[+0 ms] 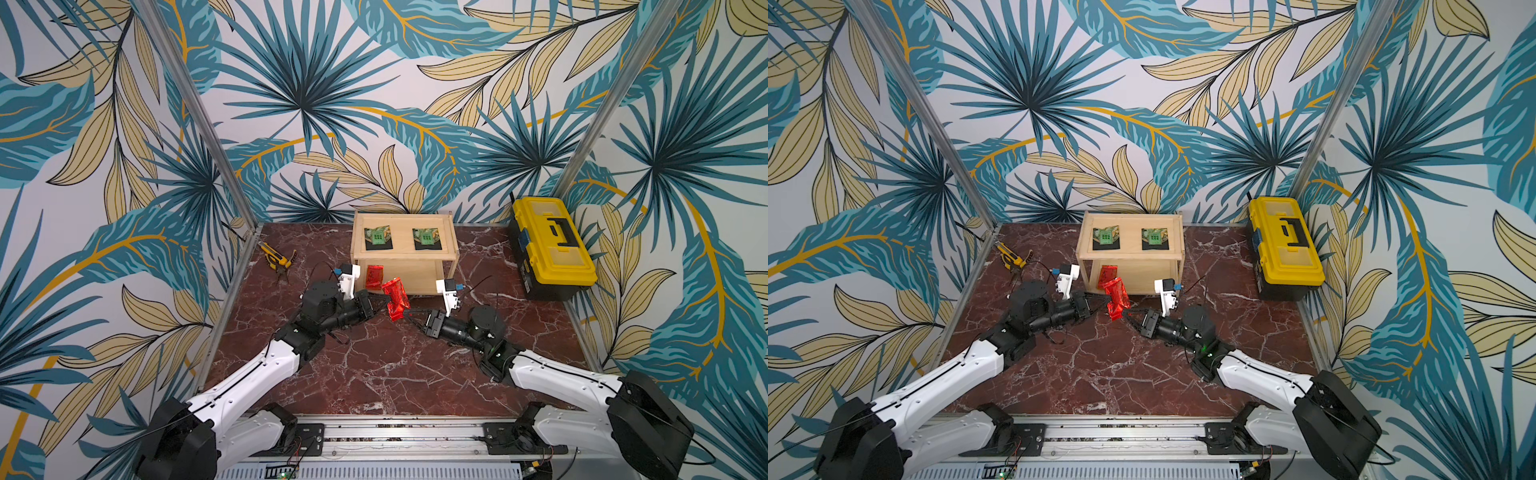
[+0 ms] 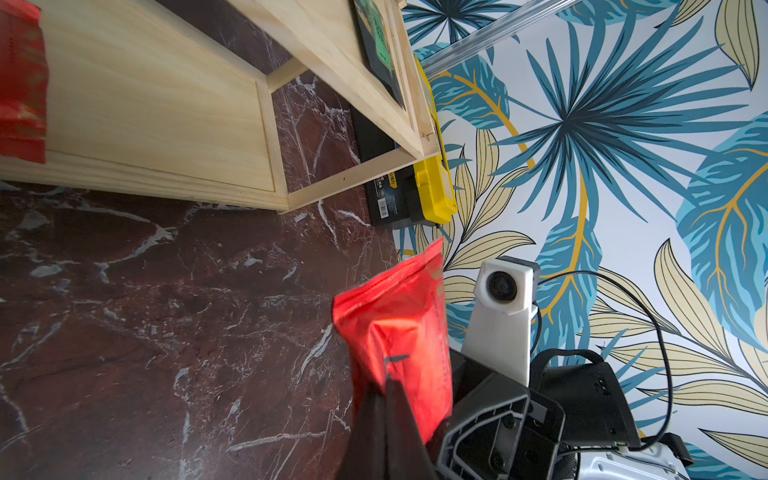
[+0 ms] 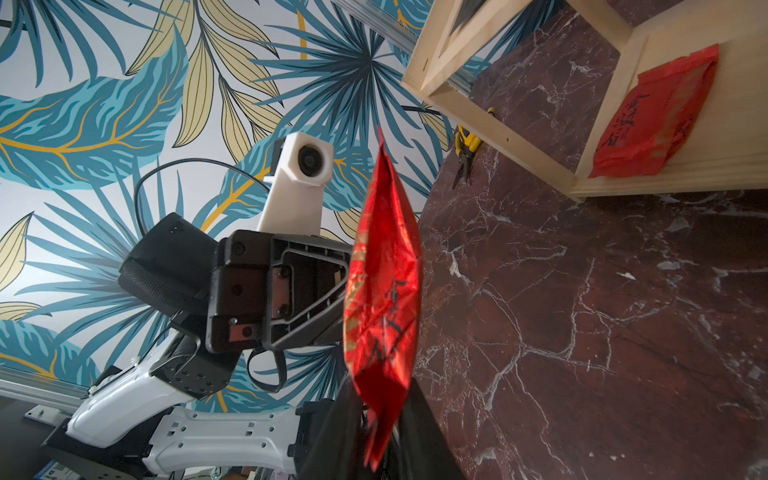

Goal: Place the tea bags on the shelf by color
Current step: Pick up the tea bag from the center of the board.

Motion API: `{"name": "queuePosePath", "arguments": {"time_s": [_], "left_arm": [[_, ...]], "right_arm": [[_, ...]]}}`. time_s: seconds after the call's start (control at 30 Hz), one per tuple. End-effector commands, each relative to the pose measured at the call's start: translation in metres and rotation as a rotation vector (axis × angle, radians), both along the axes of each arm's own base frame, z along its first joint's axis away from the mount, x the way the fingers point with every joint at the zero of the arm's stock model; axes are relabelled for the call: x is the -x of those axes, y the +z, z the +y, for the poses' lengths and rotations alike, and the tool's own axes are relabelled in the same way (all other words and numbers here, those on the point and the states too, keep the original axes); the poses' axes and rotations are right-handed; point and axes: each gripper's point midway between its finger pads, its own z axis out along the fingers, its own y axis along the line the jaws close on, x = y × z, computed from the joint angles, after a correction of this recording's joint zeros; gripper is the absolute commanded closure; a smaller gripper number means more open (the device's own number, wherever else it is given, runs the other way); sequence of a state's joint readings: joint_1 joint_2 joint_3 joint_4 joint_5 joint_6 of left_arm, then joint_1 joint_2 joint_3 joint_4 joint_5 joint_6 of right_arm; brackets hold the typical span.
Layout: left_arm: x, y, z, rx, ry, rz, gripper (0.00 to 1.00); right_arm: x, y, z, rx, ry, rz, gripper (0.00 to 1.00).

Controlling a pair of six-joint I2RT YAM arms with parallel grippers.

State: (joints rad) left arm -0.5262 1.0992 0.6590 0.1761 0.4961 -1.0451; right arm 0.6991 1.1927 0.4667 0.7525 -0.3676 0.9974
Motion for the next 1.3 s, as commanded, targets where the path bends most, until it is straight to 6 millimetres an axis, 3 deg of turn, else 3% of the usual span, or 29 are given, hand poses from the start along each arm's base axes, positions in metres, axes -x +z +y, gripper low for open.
{"name": "queuePosePath", "arguments": {"time_s": [0.0, 0.33, 0.57, 0.87, 1.27], "left_arm": [[0.003, -0.003, 0.0, 0.002, -0.012, -0.005, 1.0], [0.002, -0.004, 0.001, 0.004, -0.005, -0.01, 1.0], [0.0, 0.003, -0.002, 0.031, -0.012, -0.022, 1.0], [-0.002, 0.005, -0.005, 0.037, -0.023, -0.019, 1.0], [-0.001, 0.009, -0.007, 0.05, -0.032, -0.024, 1.0]], "right_arm": [[-0.003, 0.002, -0.007, 0.021, -0.038, -0.033, 0.7], [-0.005, -0.003, -0.018, 0.053, -0.077, -0.038, 0.56], [-0.005, 0.012, -0.018, -0.013, -0.073, -0.059, 0.52], [-0.006, 0.021, -0.016, -0.051, -0.069, -0.067, 0.53], [-0.012, 0.008, -0.006, -0.049, -0.046, -0.022, 0.6]]}}
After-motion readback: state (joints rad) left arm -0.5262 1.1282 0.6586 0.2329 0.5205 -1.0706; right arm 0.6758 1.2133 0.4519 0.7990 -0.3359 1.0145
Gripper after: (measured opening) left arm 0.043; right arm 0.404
